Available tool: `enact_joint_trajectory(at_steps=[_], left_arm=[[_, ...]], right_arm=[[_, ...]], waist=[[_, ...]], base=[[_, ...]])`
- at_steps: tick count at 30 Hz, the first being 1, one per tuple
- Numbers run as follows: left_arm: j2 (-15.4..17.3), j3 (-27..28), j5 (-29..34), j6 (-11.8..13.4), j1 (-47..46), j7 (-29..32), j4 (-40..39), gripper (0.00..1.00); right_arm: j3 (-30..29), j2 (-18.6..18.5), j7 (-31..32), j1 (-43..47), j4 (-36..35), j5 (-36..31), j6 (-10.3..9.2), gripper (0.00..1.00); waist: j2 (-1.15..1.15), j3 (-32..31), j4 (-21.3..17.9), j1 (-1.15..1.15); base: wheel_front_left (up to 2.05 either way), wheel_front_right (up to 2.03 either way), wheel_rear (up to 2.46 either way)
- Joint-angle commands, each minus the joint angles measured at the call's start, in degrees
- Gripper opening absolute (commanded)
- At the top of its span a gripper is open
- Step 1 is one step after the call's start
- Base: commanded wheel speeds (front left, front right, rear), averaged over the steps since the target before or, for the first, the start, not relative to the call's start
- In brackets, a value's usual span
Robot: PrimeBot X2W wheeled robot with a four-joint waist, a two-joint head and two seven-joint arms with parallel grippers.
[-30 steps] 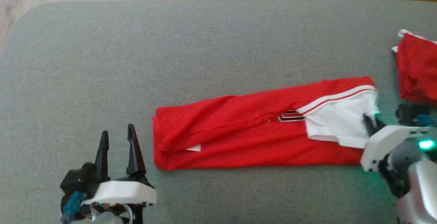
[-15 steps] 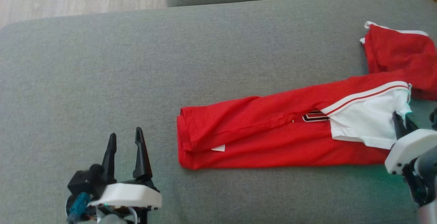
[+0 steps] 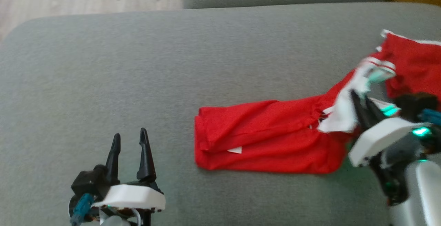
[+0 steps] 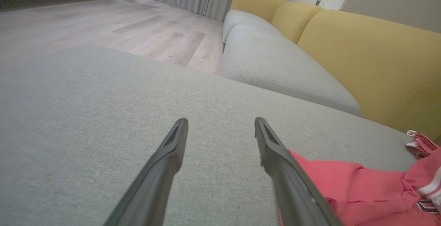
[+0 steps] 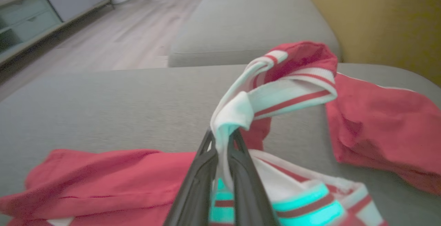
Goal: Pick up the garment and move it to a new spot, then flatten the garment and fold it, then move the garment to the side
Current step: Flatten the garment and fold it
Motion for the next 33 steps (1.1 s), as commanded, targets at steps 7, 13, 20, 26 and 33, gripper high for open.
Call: enact_joint_trajectory(at_steps=[7,13,20,26,33], left_arm=[[0.6,1.3,0.0,-0.2,-1.9,-0.4,-1.5,1.0],[0.7,1.0,-0.2,-0.3,-1.7,-0.3,-1.5,1.0],[0.5,0.5,-0.2,-0.4,-2.1,-0.3,-1.4,1.0],[0.1,0.2,-0.3,-0.4,-2.5,-0.4,-1.2,1.0],[-0.1,0.1,-0.5,-0.6,-2.7,-0.8,-0.4,1.0]], right_arm=[[12.1,3.0,1.1,1.6,-8.2,3.3,-0.04,0.0],[18.4,4.5,-0.3,0.7,-2.9,4.6,-0.04,0.0],[23.7,4.6,-4.6,-3.9,7.8,9.4,-0.04,0.0],[27.8,4.6,-7.7,-9.4,16.8,11.7,-0.04,0.0],[33.3,4.6,-11.9,-14.6,20.6,15.6,-0.04,1.0]], waist=[[0.0,-1.6,7.3,0.0],[0.0,-1.9,10.5,0.0],[0.0,-1.7,12.0,0.0],[0.0,-0.9,12.5,0.0],[0.0,-0.4,11.8,0.0]], base=[[0.0,0.0,0.0],[0.0,0.0,0.0],[0.0,0.0,0.0],[0.0,0.0,0.0],[0.0,0.0,0.0]])
